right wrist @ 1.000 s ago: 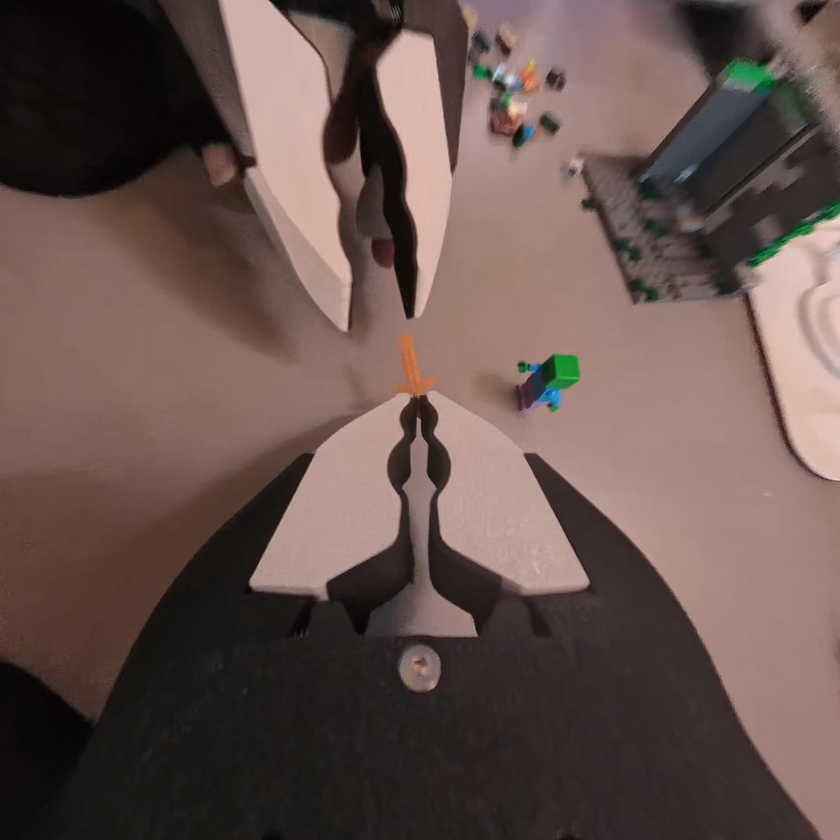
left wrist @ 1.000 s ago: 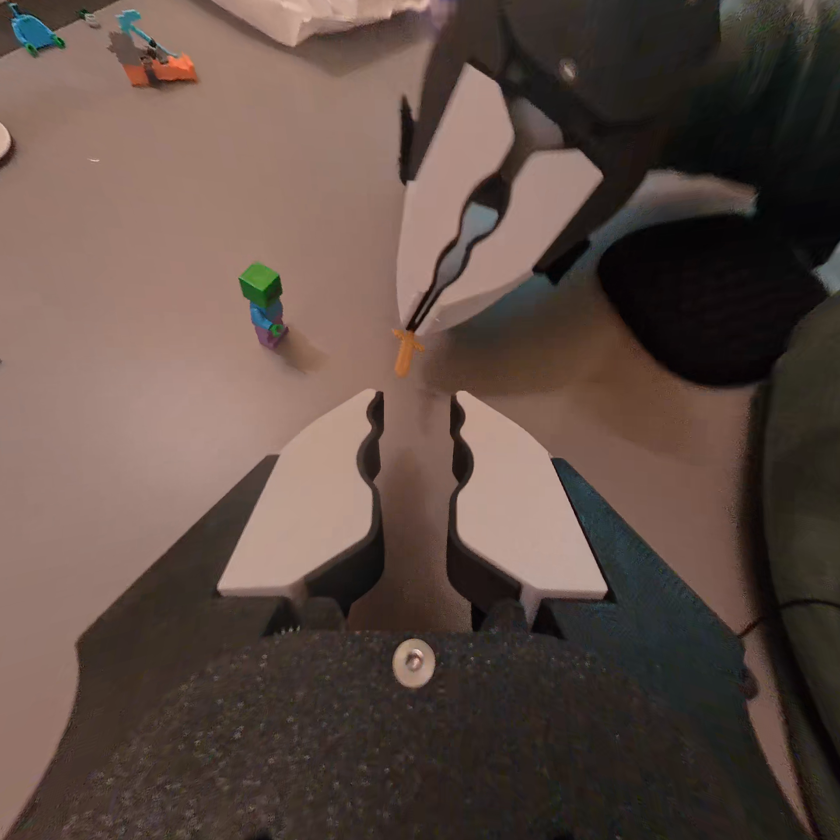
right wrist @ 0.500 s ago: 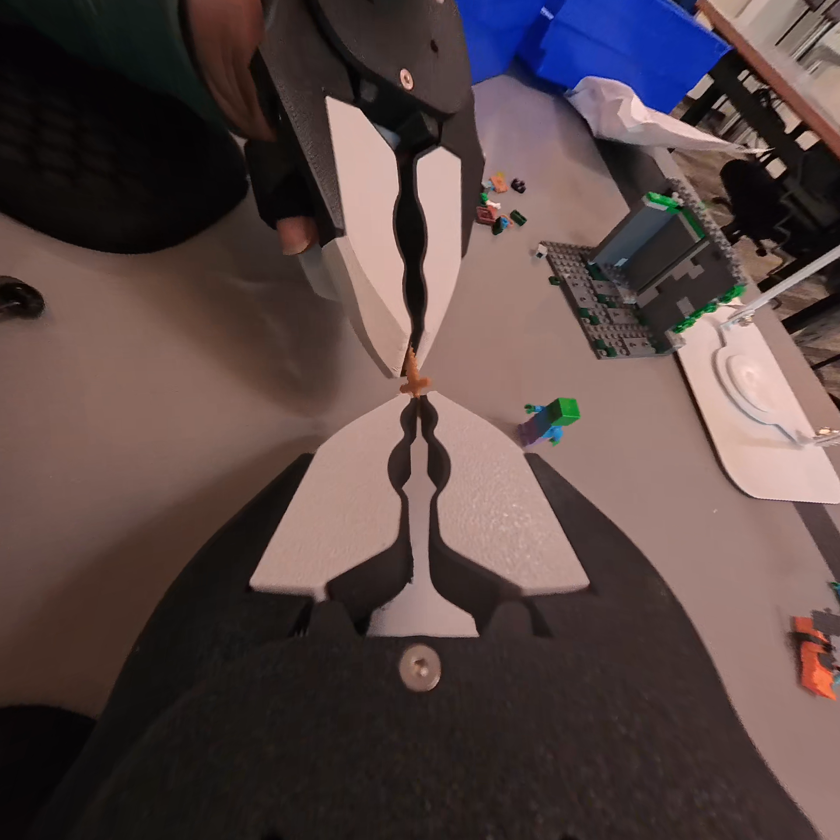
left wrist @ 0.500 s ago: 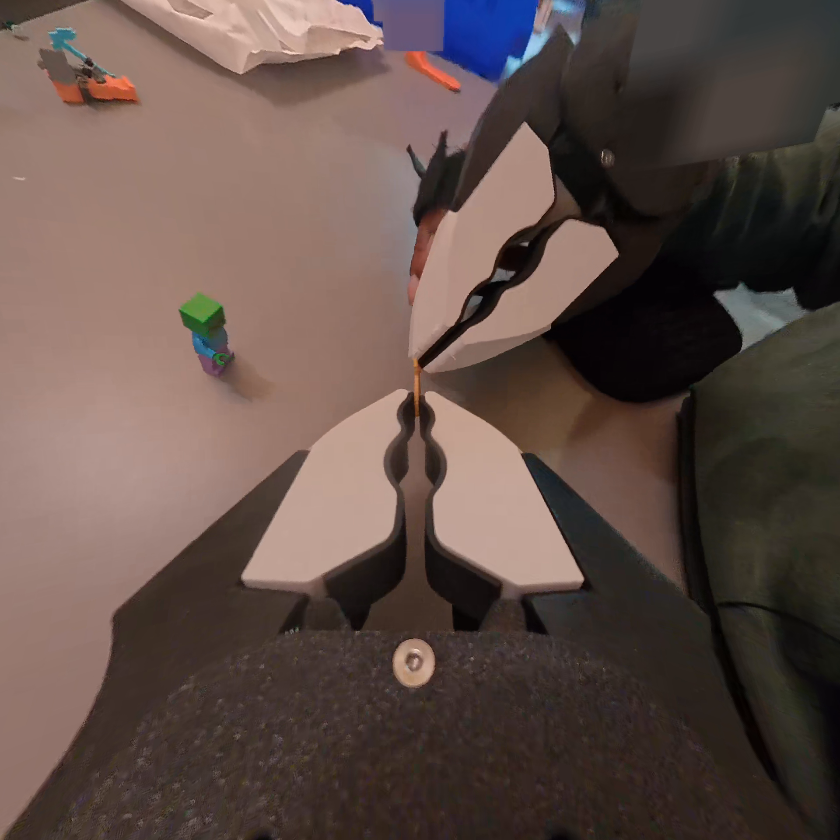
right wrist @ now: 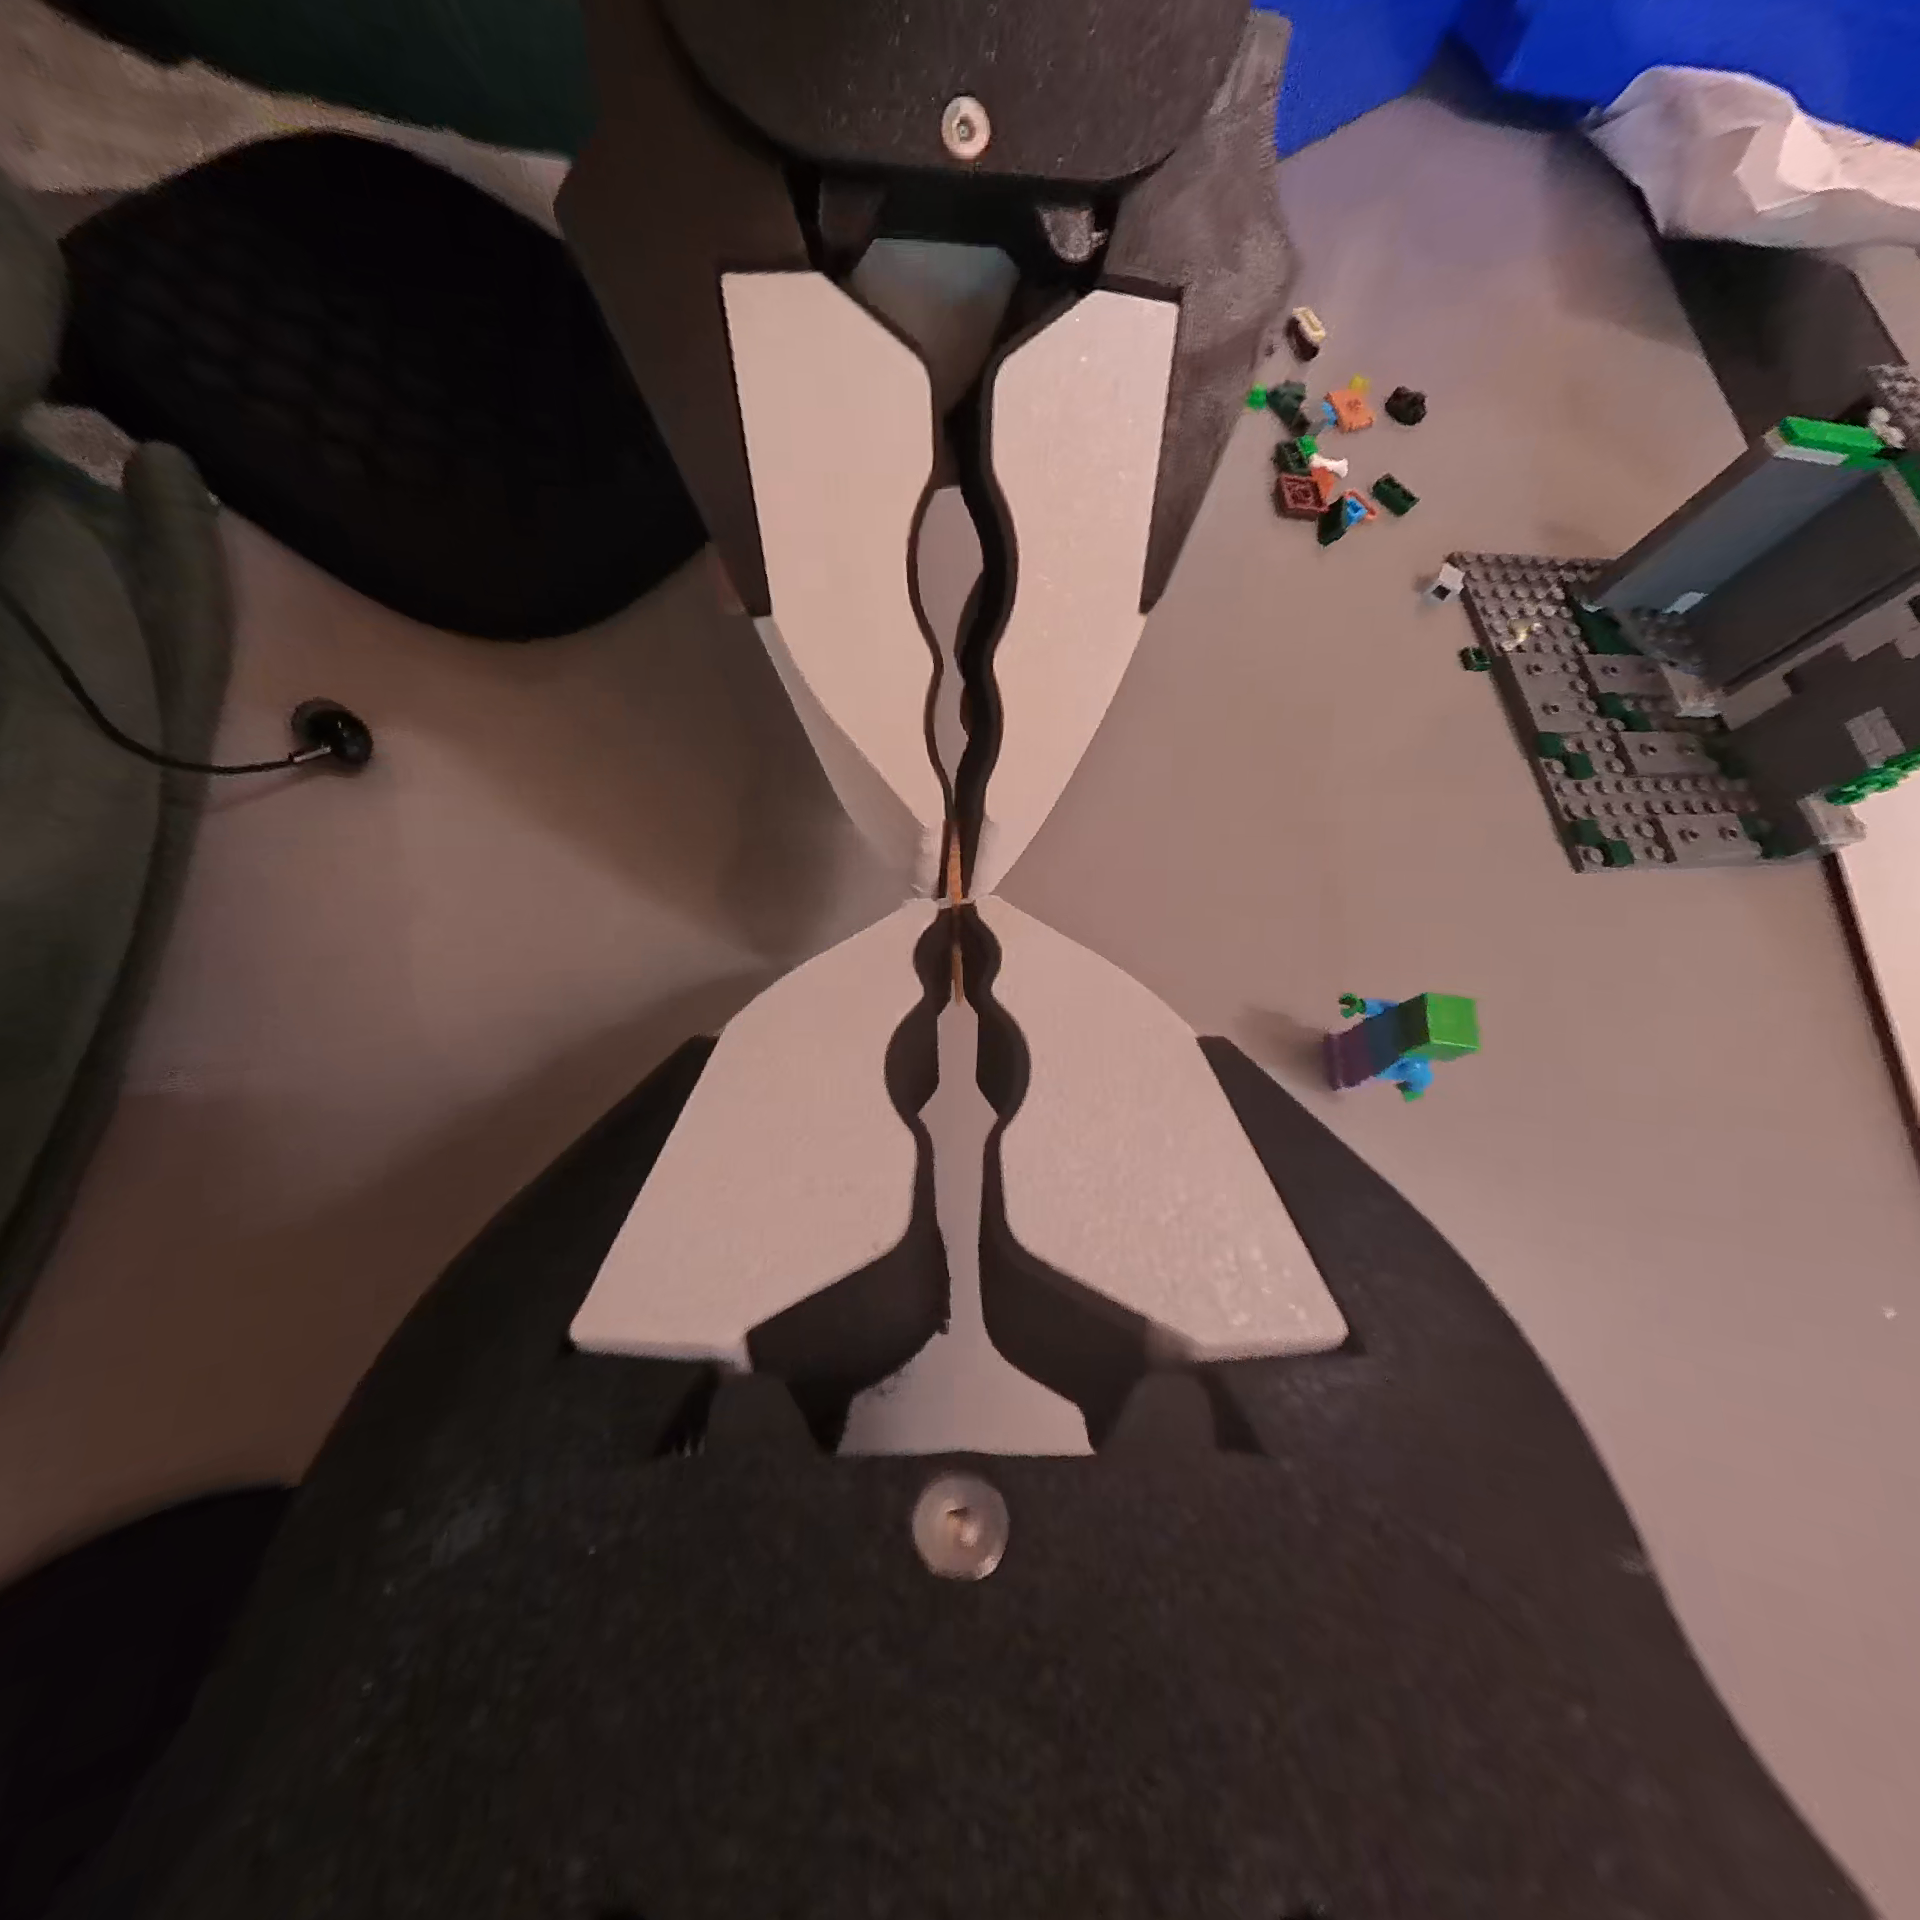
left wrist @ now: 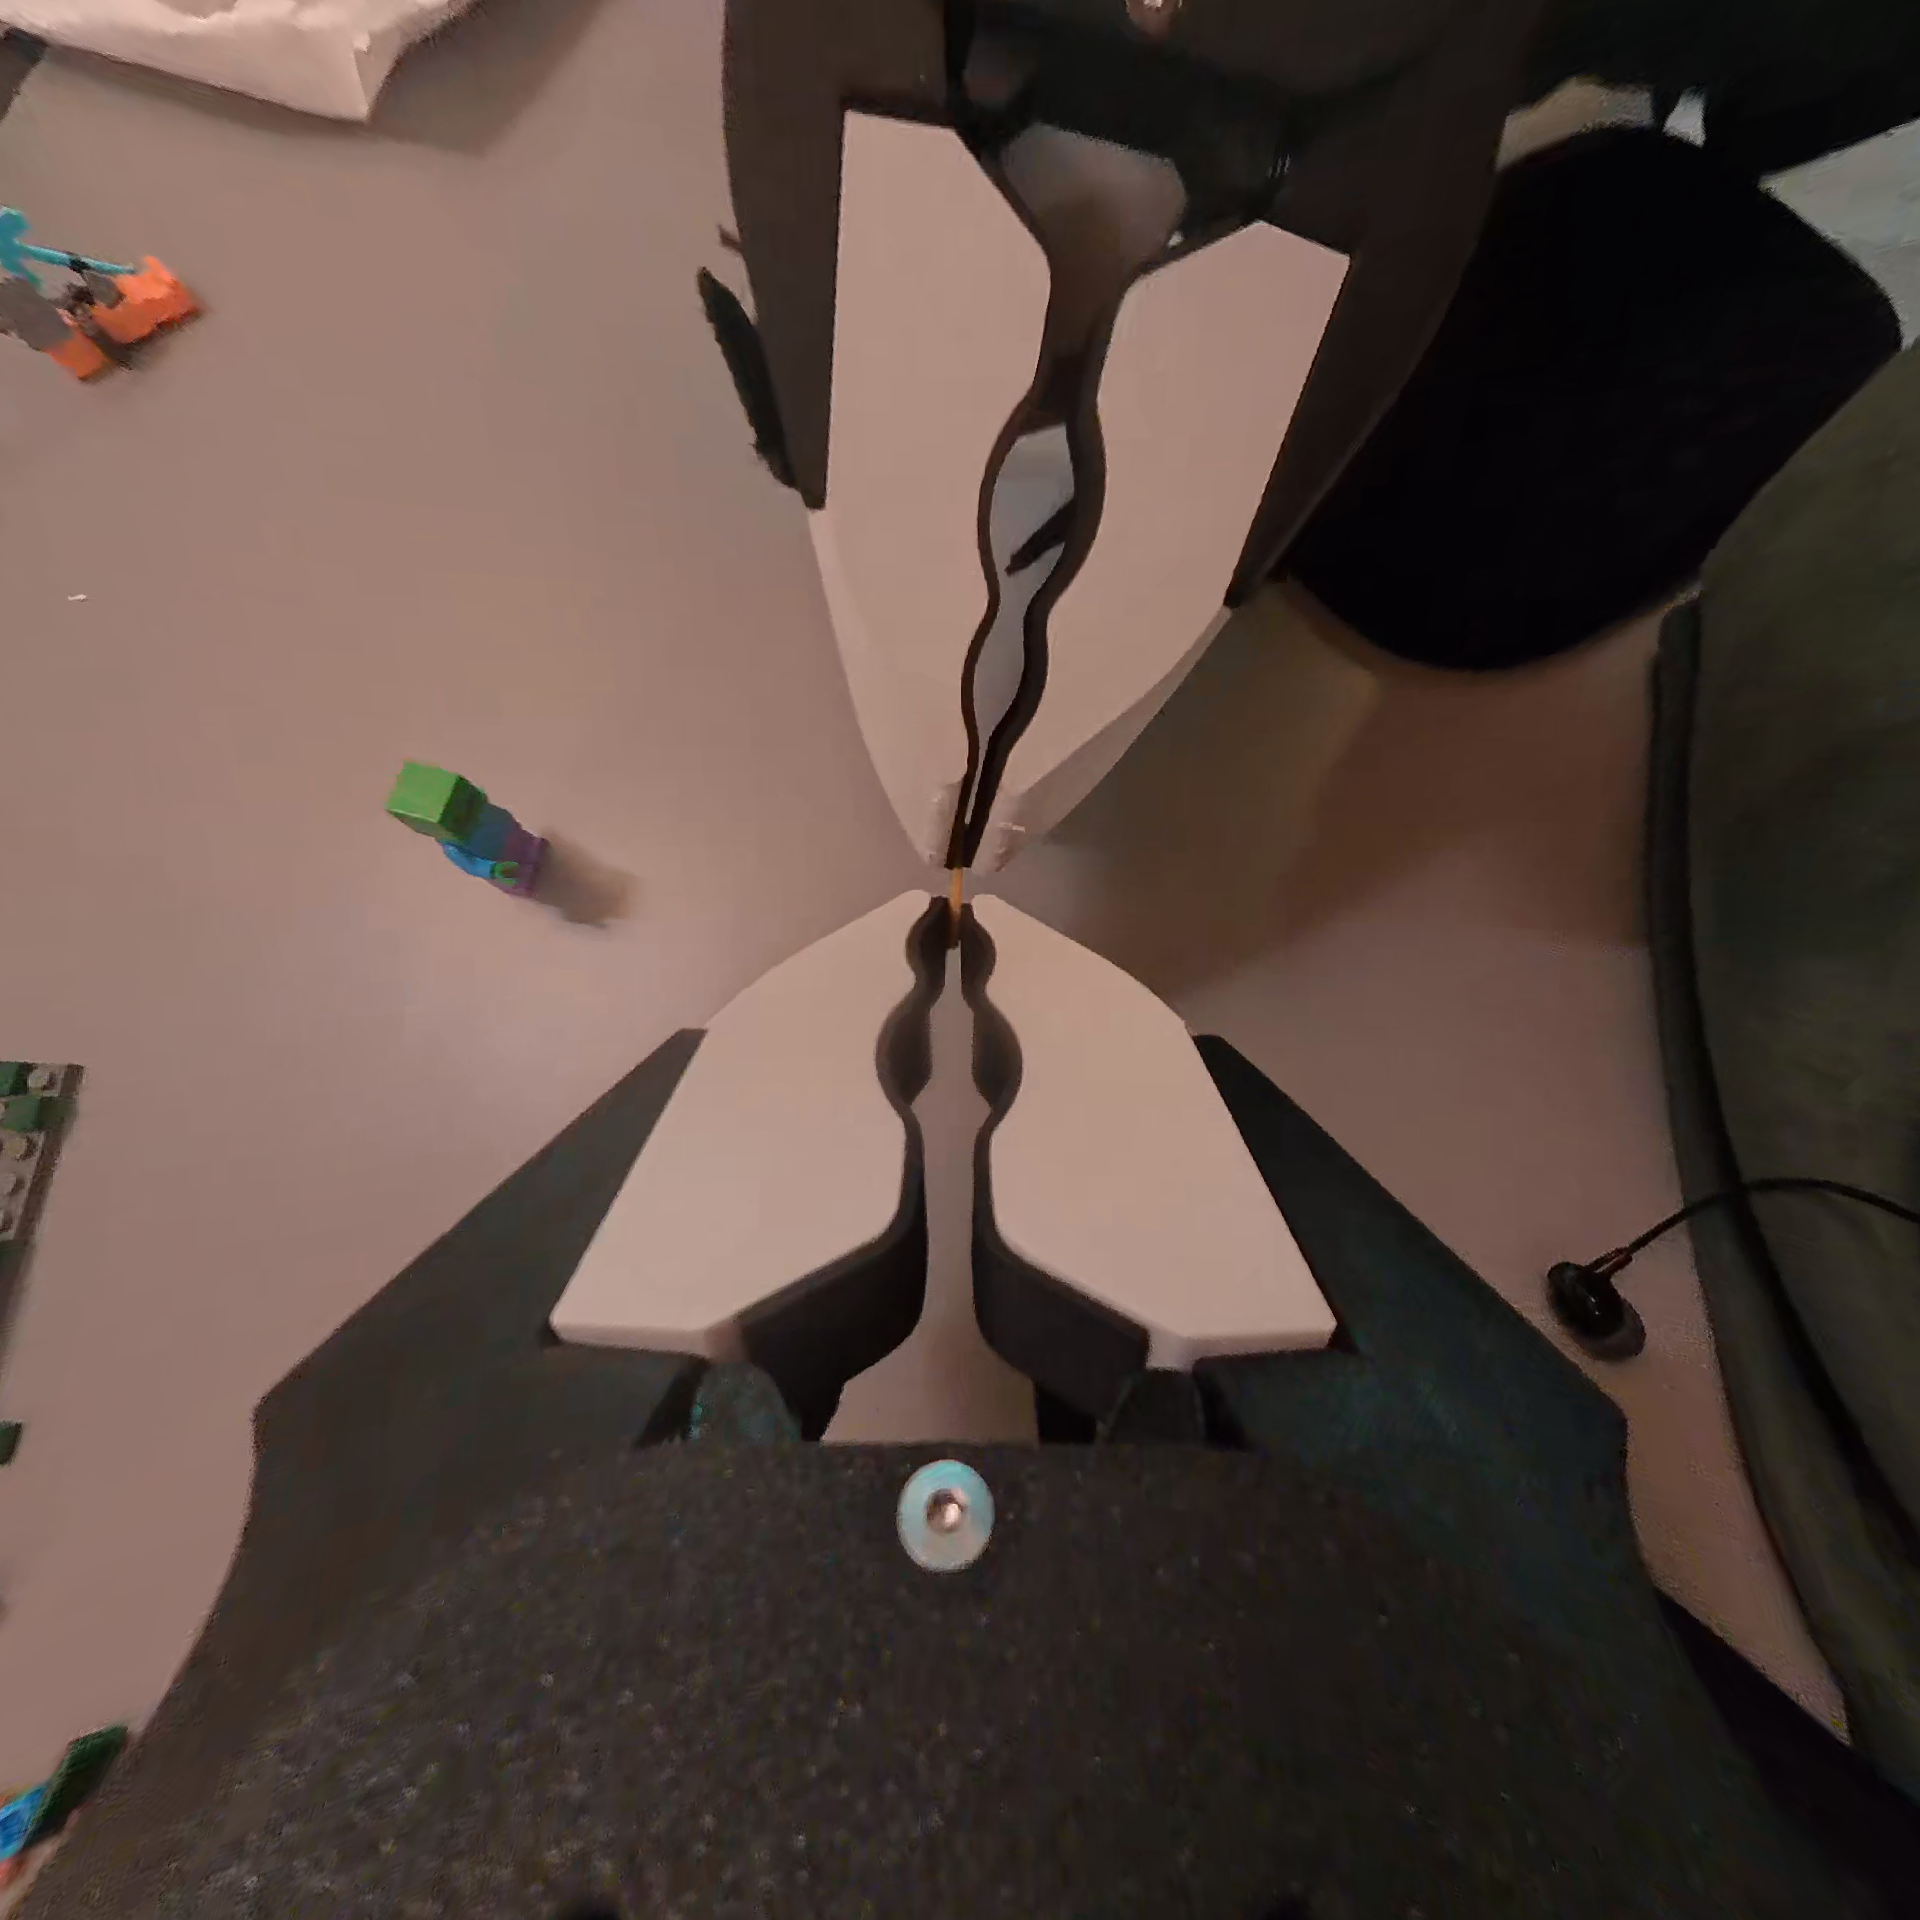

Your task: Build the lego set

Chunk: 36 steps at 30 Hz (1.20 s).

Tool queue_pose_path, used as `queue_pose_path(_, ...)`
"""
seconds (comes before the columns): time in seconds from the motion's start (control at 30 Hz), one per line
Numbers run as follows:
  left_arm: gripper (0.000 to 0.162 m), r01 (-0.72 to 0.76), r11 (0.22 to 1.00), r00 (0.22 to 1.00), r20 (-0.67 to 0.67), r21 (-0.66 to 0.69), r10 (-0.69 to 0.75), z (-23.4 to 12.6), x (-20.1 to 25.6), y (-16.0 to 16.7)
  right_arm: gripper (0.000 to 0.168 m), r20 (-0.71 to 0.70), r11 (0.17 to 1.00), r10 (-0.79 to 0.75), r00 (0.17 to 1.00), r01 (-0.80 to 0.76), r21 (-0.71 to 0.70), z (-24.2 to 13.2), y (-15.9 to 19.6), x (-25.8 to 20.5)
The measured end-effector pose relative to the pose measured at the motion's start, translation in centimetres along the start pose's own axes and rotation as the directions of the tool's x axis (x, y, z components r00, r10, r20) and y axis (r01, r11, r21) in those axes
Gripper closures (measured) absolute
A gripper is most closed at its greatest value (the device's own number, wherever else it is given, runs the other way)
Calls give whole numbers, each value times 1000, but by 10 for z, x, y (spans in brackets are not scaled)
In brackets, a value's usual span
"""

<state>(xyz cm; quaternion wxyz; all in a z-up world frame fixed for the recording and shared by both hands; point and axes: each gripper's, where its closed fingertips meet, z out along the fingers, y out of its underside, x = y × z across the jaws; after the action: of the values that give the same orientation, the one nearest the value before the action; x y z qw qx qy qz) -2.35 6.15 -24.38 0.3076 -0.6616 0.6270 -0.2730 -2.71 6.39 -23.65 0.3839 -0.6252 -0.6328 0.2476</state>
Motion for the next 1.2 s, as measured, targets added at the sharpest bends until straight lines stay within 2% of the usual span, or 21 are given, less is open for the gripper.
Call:
queue_pose_path(0.13,148,-2,998,1000,9,68,2,-2,-3,4,167,-38,1000,16,999,-16,14,1,5,2)
queue_pose_path(0.3,142,-1,993,1000,8,121,0,3,-4,10,167,-50,999,30,998,-28,38,3,3,2)
queue_pose_path(0.6,160,-53,982,998,30,180,48,4,-4,1,167,-42,996,42,998,-38,79,6,-2,2)
queue_pose_path(0.8,160,-54,982,998,32,183,49,1,-4,0,167,-17,988,89,996,-86,128,5,-4,3)
queue_pose_path(0.97,160,-43,972,999,22,231,39,-6,-5,-7,168,29,960,164,986,-166,224,-1,-12,5)
queue_pose_path(1.07,161,-49,977,999,8,208,49,-8,-5,-7,167,51,954,183,982,-190,233,-1,-13,5)
queue_pose_path(1.2,161,-95,991,995,-12,89,97,-4,-3,2,166,48,970,154,987,-161,182,5,-7,2)
